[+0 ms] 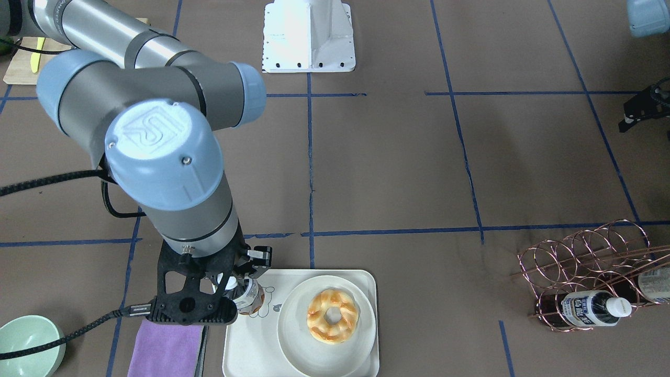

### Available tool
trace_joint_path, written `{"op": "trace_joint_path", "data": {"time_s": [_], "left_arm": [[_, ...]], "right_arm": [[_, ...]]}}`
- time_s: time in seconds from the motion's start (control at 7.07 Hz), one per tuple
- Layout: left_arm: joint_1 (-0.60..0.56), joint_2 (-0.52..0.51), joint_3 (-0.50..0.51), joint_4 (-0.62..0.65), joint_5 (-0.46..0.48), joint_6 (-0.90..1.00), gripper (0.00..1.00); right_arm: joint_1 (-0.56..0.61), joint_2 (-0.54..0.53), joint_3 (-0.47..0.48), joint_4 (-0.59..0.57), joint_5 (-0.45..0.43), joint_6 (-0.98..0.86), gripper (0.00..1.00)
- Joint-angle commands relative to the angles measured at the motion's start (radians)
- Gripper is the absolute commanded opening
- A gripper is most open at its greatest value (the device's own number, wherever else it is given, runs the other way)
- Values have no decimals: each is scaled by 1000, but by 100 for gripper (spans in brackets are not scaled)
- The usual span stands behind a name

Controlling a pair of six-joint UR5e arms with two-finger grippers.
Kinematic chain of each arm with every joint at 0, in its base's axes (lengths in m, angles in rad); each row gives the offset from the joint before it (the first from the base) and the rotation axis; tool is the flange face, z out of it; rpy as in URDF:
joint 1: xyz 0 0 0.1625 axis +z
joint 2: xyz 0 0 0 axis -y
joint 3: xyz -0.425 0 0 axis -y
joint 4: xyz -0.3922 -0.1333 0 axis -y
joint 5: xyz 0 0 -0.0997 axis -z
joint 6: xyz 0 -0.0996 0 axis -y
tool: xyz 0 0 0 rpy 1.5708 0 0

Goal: Place tea on tray
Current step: 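Lift the bottle with the right gripper and carry it onto the white tray, then lower the bottle onto the tray beside the plate and open the right gripper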

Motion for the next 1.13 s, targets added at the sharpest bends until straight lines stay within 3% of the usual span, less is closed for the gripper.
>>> {"op": "trace_joint_path", "data": {"time_s": [0.0,0.71,0.99], "left_arm": [[-6,0,-5,2,-1,1,100],[-7,1,-5,2,-3,5,100],[-7,1,-5,2,-2,5,100]], "right_arm": [[5,15,-67,49,3,-5,0],[2,60,-197,178,3,-4,0],[2,61,-204,186,3,-4,0]]}}
